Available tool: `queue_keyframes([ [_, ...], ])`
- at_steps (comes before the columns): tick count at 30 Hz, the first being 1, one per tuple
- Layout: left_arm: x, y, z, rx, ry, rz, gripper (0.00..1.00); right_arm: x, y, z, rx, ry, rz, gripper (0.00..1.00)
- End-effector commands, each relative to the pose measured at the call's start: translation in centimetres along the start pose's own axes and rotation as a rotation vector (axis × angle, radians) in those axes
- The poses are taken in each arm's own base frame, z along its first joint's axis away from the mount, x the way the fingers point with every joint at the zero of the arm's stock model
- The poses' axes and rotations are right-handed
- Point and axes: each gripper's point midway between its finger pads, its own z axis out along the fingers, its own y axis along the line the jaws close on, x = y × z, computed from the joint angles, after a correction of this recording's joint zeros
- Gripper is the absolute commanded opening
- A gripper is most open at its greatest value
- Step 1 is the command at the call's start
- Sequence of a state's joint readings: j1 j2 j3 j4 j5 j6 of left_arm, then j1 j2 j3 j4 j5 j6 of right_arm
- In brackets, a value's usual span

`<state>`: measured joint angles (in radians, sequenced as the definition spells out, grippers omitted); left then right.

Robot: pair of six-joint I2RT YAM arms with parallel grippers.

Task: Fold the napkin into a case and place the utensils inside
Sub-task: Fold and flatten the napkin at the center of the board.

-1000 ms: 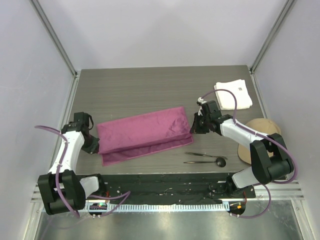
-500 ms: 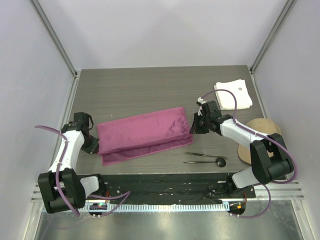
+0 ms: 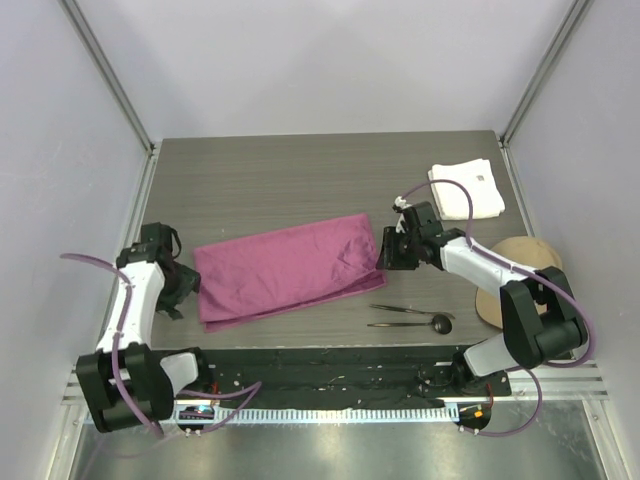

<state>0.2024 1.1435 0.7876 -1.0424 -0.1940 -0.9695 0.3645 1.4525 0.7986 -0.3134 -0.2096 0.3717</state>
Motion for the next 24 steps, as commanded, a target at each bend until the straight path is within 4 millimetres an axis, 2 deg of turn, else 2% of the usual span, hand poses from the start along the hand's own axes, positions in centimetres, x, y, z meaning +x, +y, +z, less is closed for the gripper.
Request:
queue_keyframes([
  [1, -3.9, -1.2, -5.3, 0.115, -0.166, -0.044, 0.74, -3.5, 1.7, -2.6, -0.018, -0.094, -0.05, 0.48],
  [2, -4.2, -1.9, -6.1, 0.168, -0.182, -0.016, 0.74, -4.6, 2.1, -3.0, -0.02, -0.117, -0.06, 0.55],
  [3, -3.6, -3.3, -6.8, 0.249, -0.148, 0.022, 0.69, -5.0, 2.2, -2.9, -0.021, -0.12, -0.063, 0.58],
  [5, -3.7, -6.1, -7.5, 0.399, -0.157, 0.113, 0.62, -6.5, 3.2, -3.0, -0.046, -0.145, -0.067, 0.62],
  [8, -0.9, -10.1, -7.5, 0.608, -0.002, 0.155, 0.59, -6.8, 4.5, -1.7, -0.112, -0.121, -0.058, 0.63],
  [9, 0.2, -10.6, -6.7, 0.631, 0.053, 0.155, 0.56, -6.6, 4.9, -1.4, -0.125, -0.113, -0.058, 0.62],
  [10, 1.5, -11.7, -7.1, 0.704, 0.124, 0.182, 0.54, -6.2, 5.2, -0.9, -0.142, -0.092, -0.056, 0.6],
  [12, 3.4, -12.4, -6.2, 0.691, 0.175, 0.251, 0.48, -5.4, 4.8, -0.4, -0.138, -0.071, -0.042, 0.56],
  [15, 4.7, -11.7, -4.8, 0.606, 0.168, 0.31, 0.44, -4.0, 4.5, -0.1, -0.149, -0.045, -0.039, 0.47],
  [16, 4.8, -11.4, -4.5, 0.593, 0.171, 0.299, 0.4, -3.5, 4.8, 0.0, -0.17, -0.025, -0.035, 0.38],
  [17, 5.1, -10.1, -3.3, 0.525, 0.176, 0.262, 0.33, -2.8, 4.7, 0.2, -0.175, -0.008, -0.026, 0.33],
  [19, 5.2, -8.4, -2.4, 0.436, 0.17, 0.22, 0.27, -1.7, 4.5, 0.5, -0.186, 0.006, -0.009, 0.23],
  [20, 4.6, -7.1, -1.5, 0.361, 0.126, 0.198, 0.25, -1.4, 4.6, 0.5, -0.193, 0.009, 0.0, 0.21],
  [21, 4.9, -5.6, -1.1, 0.293, 0.134, 0.161, 0.25, -1.2, 4.4, 0.5, -0.191, 0.009, 0.006, 0.2],
  [24, 4.3, -4.0, -0.7, 0.242, 0.074, 0.105, 0.25, -0.8, 4.3, 0.4, -0.192, 0.007, 0.007, 0.16],
])
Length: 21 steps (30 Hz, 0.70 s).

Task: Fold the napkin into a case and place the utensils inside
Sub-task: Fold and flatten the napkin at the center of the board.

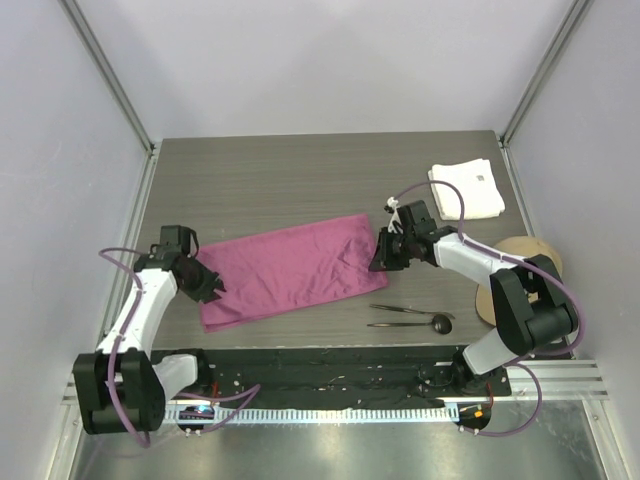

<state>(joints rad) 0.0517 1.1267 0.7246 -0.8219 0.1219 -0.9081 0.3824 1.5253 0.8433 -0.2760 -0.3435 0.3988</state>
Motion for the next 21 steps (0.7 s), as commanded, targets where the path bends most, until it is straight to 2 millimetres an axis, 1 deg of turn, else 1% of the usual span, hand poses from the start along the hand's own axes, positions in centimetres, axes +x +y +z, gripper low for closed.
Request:
queue_keyframes([
  [1, -0.6, 3.2, -1.0, -0.116, -0.115, -0.102, 0.25, -0.5, 1.2, -0.4, -0.058, -0.042, -0.007, 0.14],
  [3, -1.1, 3.6, -1.2, -0.139, -0.157, -0.131, 0.25, -0.6, 1.3, 0.0, -0.063, -0.042, -0.003, 0.09],
  [4, -1.2, 4.0, -1.3, -0.16, -0.164, -0.143, 0.25, -1.2, 1.6, 0.0, -0.068, -0.052, -0.012, 0.08],
  [6, -1.8, 4.1, -1.6, -0.188, -0.185, -0.137, 0.3, -1.7, 2.1, 0.5, -0.059, -0.058, -0.033, 0.06],
  [7, -1.9, 4.8, -2.2, -0.236, -0.187, -0.13, 0.37, -2.7, 3.2, 0.4, -0.074, -0.077, -0.052, 0.06],
  [8, -1.9, 5.5, -2.2, -0.283, -0.178, -0.141, 0.54, -3.1, 3.7, 0.6, -0.081, -0.082, -0.063, 0.06],
  [9, -1.7, 6.1, -2.5, -0.325, -0.171, -0.151, 0.57, -3.1, 4.4, 1.1, -0.08, -0.077, -0.08, 0.06],
  [10, -1.6, 7.0, -2.9, -0.386, -0.177, -0.186, 0.59, -4.2, 5.7, 0.9, -0.098, -0.096, -0.1, 0.06],
  [11, -1.5, 7.5, -2.9, -0.419, -0.165, -0.206, 0.6, -4.4, 6.3, 1.1, -0.104, -0.1, -0.112, 0.06],
  [12, -1.4, 7.6, -2.8, -0.428, -0.16, -0.219, 0.6, -4.3, 7.4, 1.3, -0.122, -0.094, -0.131, 0.06],
  [13, -1.3, 7.9, -2.6, -0.438, -0.158, -0.227, 0.59, -4.6, 8.6, 1.6, -0.148, -0.098, -0.143, 0.06],
  [15, -1.4, 8.2, -2.1, -0.437, -0.15, -0.276, 0.58, -4.3, 9.9, 1.9, -0.17, -0.091, -0.16, 0.06],
  [16, -1.3, 8.6, -1.6, -0.439, -0.139, -0.292, 0.57, -3.7, 10.8, 2.2, -0.188, -0.082, -0.177, 0.06],
  [17, -1.4, 8.4, -1.3, -0.417, -0.119, -0.326, 0.56, -3.4, 11.1, 2.3, -0.194, -0.078, -0.183, 0.06],
  [19, -1.5, 8.7, -0.9, -0.43, -0.1, -0.347, 0.54, -2.9, 11.4, 2.4, -0.203, -0.068, -0.189, 0.06],
  [21, -1.9, 9.3, -0.5, -0.457, -0.092, -0.359, 0.54, -2.8, 11.1, 2.2, -0.198, -0.072, -0.194, 0.06],
])
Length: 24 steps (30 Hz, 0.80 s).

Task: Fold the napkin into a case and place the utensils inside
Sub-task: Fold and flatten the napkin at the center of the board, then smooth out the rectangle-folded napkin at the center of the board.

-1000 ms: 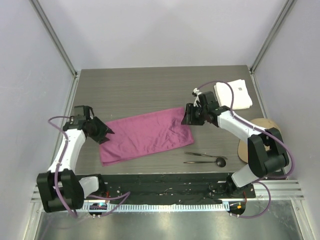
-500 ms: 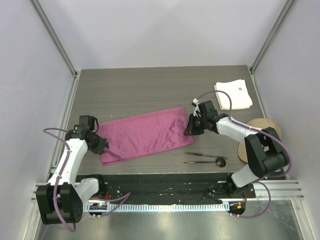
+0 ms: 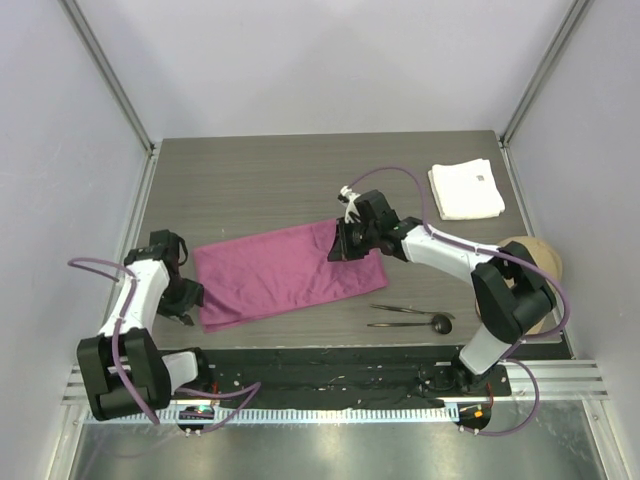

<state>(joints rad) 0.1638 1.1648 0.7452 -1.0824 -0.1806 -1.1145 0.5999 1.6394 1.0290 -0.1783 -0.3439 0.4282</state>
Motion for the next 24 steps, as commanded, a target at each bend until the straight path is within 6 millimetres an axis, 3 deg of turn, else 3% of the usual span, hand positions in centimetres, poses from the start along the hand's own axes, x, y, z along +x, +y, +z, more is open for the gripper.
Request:
queue_keyframes([
  [1, -0.6, 0.2, 1.1, -0.044, 0.028, -0.043, 0.5, -0.8, 0.7, -0.2, -0.018, -0.038, -0.016, 0.06],
  [6, -0.1, -0.9, 2.1, -0.013, 0.066, -0.032, 0.4, -1.3, 0.8, -1.7, -0.001, -0.085, -0.04, 0.06],
  [10, 1.0, -0.4, 3.0, -0.021, 0.103, -0.035, 0.37, -1.3, 0.7, -2.2, 0.009, -0.1, -0.051, 0.06],
  [16, 0.8, 0.8, 3.2, -0.071, 0.081, -0.042, 0.41, -1.1, 0.6, -2.5, 0.014, -0.101, -0.049, 0.06],
  [24, 1.0, 0.8, 4.2, -0.05, 0.064, -0.057, 0.37, -0.9, 0.5, -2.8, 0.017, -0.105, -0.052, 0.05],
])
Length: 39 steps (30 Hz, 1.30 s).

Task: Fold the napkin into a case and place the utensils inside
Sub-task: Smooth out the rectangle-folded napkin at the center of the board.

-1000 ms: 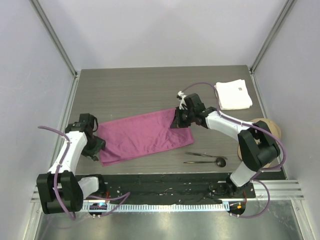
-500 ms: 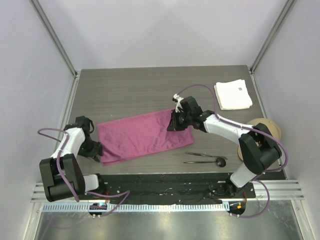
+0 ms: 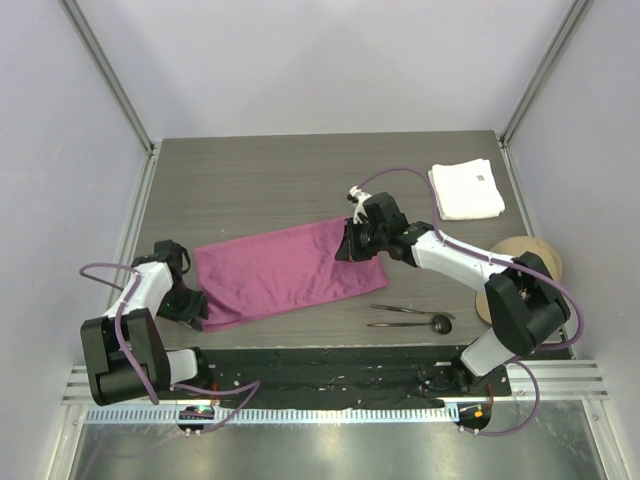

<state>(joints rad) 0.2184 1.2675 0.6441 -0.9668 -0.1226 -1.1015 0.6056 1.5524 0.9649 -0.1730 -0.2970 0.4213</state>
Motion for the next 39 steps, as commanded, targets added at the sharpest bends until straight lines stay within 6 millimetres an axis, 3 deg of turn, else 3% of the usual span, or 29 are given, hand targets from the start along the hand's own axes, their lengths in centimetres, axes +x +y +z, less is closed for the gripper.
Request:
queue_keyframes([
  [1, -0.4, -0.1, 0.6, 0.012, -0.029, -0.029, 0.36, -1.3, 0.6, -1.2, -0.006, -0.065, -0.03, 0.05],
  [11, -1.4, -0.3, -0.7, 0.046, -0.084, -0.028, 0.13, -1.1, 0.5, -1.3, -0.004, -0.063, -0.021, 0.04],
  [17, -0.5, -0.4, -1.4, 0.075, -0.042, -0.031, 0.01, -1.1, 0.4, -1.2, -0.004, -0.063, -0.019, 0.04],
  [25, 0.6, 0.3, -2.1, 0.063, 0.003, -0.051, 0.0, -1.0, 0.6, -0.5, -0.018, -0.051, -0.006, 0.04],
  [32, 1.3, 1.4, -1.2, 0.031, 0.014, -0.051, 0.0, -1.0, 0.8, -0.4, -0.03, -0.05, -0.001, 0.04],
  [39, 1.3, 1.1, -0.7, 0.021, 0.02, -0.043, 0.0, -0.8, 0.6, -0.3, -0.028, -0.05, 0.001, 0.04],
])
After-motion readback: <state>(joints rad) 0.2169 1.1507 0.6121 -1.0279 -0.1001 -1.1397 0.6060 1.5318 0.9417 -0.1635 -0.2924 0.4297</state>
